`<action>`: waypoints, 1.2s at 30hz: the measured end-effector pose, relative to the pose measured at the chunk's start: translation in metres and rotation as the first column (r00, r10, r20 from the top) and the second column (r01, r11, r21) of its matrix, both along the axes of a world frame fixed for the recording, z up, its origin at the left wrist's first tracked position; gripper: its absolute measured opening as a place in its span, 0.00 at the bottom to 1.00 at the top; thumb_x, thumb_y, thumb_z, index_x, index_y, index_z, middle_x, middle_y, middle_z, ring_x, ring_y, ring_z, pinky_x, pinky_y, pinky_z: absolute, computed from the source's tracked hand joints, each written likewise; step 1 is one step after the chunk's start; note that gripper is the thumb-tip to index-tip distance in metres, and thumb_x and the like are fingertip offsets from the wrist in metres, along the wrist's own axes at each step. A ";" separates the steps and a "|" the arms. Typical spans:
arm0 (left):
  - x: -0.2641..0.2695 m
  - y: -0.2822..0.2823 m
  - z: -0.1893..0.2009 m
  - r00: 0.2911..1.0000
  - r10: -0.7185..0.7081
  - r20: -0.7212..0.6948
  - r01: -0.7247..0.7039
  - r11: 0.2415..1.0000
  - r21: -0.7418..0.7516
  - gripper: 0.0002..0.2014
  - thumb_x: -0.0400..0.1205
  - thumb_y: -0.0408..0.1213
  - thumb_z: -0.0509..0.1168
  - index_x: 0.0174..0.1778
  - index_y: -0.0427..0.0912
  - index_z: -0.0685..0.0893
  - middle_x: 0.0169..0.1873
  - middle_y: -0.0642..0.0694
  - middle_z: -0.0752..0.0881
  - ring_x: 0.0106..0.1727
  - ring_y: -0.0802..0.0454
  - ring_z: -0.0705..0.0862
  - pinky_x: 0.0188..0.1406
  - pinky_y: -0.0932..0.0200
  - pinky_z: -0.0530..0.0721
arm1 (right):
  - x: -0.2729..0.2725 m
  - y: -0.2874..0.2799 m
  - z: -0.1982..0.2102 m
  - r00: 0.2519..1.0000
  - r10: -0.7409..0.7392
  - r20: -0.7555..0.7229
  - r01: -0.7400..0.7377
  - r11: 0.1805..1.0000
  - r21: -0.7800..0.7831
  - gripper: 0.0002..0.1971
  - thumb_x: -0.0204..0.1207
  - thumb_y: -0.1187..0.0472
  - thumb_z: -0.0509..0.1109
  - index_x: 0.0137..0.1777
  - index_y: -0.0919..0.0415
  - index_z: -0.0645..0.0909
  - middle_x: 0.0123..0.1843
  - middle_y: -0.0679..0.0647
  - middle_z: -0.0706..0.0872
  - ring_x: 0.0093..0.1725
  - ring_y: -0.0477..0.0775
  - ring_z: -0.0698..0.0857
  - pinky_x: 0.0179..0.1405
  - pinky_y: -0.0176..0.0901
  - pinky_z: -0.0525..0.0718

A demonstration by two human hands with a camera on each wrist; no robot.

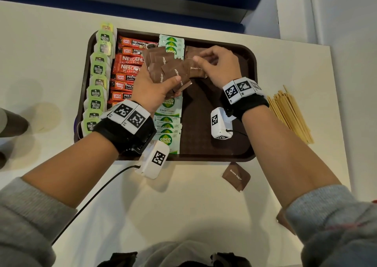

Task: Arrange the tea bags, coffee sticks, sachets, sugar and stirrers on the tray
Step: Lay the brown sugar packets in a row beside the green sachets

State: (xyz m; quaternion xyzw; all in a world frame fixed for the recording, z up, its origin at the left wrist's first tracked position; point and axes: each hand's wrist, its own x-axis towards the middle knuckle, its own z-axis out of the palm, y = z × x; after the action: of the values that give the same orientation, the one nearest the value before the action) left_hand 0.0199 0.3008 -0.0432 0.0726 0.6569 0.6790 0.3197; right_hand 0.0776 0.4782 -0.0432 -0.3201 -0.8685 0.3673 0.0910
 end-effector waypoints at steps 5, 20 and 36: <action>0.004 0.002 0.003 0.999 -0.025 0.043 0.023 0.998 0.056 0.26 0.73 0.27 0.75 0.67 0.33 0.76 0.56 0.35 0.87 0.51 0.39 0.89 0.37 0.52 0.87 | 0.004 -0.013 0.020 0.966 0.260 0.004 -0.248 0.926 -0.285 0.13 0.72 0.48 0.74 0.44 0.58 0.85 0.36 0.44 0.85 0.34 0.38 0.84 0.35 0.31 0.82; 0.008 -0.001 0.014 0.999 0.022 0.046 -0.024 0.999 0.047 0.15 0.79 0.26 0.70 0.61 0.32 0.78 0.39 0.42 0.87 0.29 0.54 0.88 0.28 0.63 0.86 | 0.010 -0.021 0.034 0.976 0.098 -0.196 -0.196 0.788 -0.583 0.14 0.75 0.73 0.70 0.54 0.59 0.71 0.48 0.55 0.85 0.41 0.48 0.89 0.34 0.39 0.88; 0.003 -0.003 0.008 0.999 0.028 0.023 -0.027 1.000 -0.013 0.20 0.78 0.21 0.68 0.65 0.23 0.73 0.39 0.36 0.86 0.26 0.52 0.86 0.24 0.62 0.84 | 0.018 0.000 0.010 1.000 0.011 0.005 -0.009 0.972 -0.235 0.04 0.69 0.57 0.78 0.41 0.54 0.86 0.40 0.55 0.89 0.41 0.53 0.88 0.44 0.45 0.88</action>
State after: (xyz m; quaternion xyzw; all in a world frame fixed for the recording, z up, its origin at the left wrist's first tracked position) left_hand 0.0231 0.2982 -0.0353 0.0536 0.6586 0.6798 0.3183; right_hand 0.0960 0.4787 -0.0335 -0.3255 -0.8208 0.4669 0.0479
